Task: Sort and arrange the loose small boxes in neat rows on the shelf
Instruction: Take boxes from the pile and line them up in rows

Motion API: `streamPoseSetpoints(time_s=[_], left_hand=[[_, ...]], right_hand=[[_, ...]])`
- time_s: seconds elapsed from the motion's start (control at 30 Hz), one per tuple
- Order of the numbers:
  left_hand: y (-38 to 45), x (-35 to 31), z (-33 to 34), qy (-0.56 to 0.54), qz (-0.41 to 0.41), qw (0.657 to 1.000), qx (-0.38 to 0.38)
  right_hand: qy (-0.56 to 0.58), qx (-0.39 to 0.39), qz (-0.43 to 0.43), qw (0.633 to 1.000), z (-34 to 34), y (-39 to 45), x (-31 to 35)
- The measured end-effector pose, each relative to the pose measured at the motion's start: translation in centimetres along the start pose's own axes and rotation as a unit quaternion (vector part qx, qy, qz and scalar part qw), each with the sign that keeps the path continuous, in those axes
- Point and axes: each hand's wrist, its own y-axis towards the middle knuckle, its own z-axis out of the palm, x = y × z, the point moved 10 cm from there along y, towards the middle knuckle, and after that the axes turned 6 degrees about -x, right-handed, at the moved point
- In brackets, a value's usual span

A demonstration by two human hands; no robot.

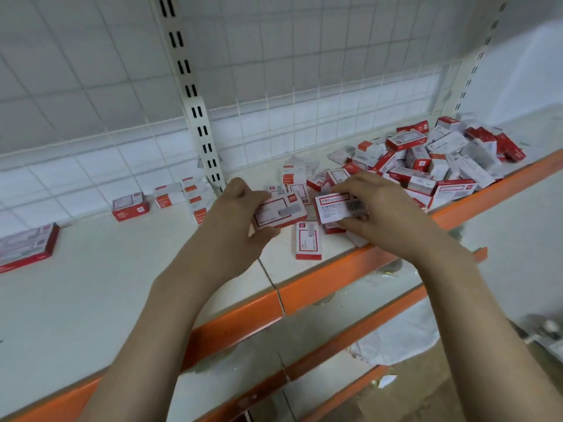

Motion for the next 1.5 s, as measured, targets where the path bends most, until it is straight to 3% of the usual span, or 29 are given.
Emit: streamPoseSetpoints(time_s=[0.13,0.27,0.83,1.07,1.2,1.33,1.5], left_hand=[[-1.6,2.5,-3.5,-0.010,-0.001,0.996,-0.087],[-3.5,5.4,-6.1,-0.010,-0.005,0.992,-0.125],[-9.4,16.9,-14.2,0.051,-0.078,0.986,-0.141],[-10.4,20.0,-16.0,0.053,-0.082,0.984,-0.147],[-10.5,21.0,-16.7,0.057,-0.077,0.983,-0.154],[-10.5,22.0,-17.3,0.051,-0.079,0.982,-0.162],[-10.7,22.7,-17.8,0.052,-0.082,0.981,-0.170]], right_hand=[[0.014,0.007,-0.039,0.999,1.3,1.7,3.5],[0.019,0.014,-0.053,0.998,3.0,3.0,6.9],[0.143,0.132,-0.120,0.974,11.9,7.8,19.7],[0.184,0.148,-0.087,0.968,14.7,8.7,22.4],[0.141,0.114,-0.100,0.978,13.7,9.7,23.3],[0.170,0.062,-0.108,0.978,12.4,10.5,23.7],[0.173,0.052,-0.127,0.975,12.2,10.9,24.5]])
